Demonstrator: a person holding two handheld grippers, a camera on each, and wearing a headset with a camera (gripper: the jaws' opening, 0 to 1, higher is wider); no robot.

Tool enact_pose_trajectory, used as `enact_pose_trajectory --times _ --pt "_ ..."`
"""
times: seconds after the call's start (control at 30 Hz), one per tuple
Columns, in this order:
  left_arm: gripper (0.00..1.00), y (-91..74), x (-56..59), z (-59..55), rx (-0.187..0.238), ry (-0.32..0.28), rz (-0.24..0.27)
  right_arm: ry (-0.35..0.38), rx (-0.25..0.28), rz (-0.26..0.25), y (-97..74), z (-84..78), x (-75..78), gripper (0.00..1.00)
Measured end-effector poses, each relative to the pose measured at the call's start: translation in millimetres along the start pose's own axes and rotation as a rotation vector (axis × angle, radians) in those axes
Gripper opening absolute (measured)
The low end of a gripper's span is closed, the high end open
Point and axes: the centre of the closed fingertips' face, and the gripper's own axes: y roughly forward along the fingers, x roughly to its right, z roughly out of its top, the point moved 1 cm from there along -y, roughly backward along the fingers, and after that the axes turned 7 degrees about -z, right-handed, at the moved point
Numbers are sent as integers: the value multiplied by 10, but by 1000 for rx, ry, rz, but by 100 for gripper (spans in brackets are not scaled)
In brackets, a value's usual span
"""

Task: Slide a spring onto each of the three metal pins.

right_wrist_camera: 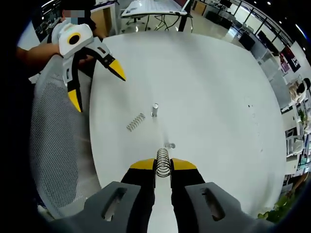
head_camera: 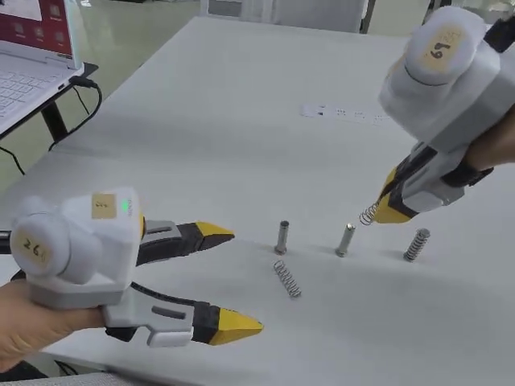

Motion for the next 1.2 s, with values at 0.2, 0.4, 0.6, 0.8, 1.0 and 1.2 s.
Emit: enact_pose_trajectory --times 0.2,0.4,0.6,0.8,1.0,1.2 --pt "68 18 39 8 1 2 4 -16 -45 10 129 -18 75 9" --pt "69 53 75 18 2 0 7 -32 -75 29 258 -24 137 9" --pt "69 66 87 37 6 -1 12 -50 -101 40 329 -6 137 9" --pt "68 66 92 35 6 -2 11 -62 -118 51 376 -3 123 9" --pt "67 72 96 45 8 -2 10 -70 -144 62 450 -40 126 9" --pt "66 59 80 37 9 -2 9 -75 -158 74 511 -18 120 9"
